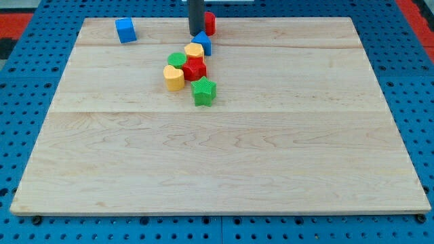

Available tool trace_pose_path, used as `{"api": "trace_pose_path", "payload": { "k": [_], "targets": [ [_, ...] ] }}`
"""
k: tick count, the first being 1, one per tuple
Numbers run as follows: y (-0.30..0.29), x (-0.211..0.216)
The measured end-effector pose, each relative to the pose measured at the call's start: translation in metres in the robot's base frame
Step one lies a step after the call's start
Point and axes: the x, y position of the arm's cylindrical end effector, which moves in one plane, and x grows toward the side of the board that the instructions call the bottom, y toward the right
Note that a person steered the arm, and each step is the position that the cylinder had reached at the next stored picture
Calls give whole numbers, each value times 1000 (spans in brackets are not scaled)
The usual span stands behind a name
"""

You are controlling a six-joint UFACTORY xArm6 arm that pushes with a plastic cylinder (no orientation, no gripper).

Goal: Move the blue triangle on top side of green star

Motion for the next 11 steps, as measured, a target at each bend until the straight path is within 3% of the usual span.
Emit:
{"api": "trace_pose_path", "payload": {
  "k": [2,4,8,10,11],
  "targets": [
    [-13,4],
    [30,27],
    [44,110],
    [48,108],
    [56,88]
  ]
}}
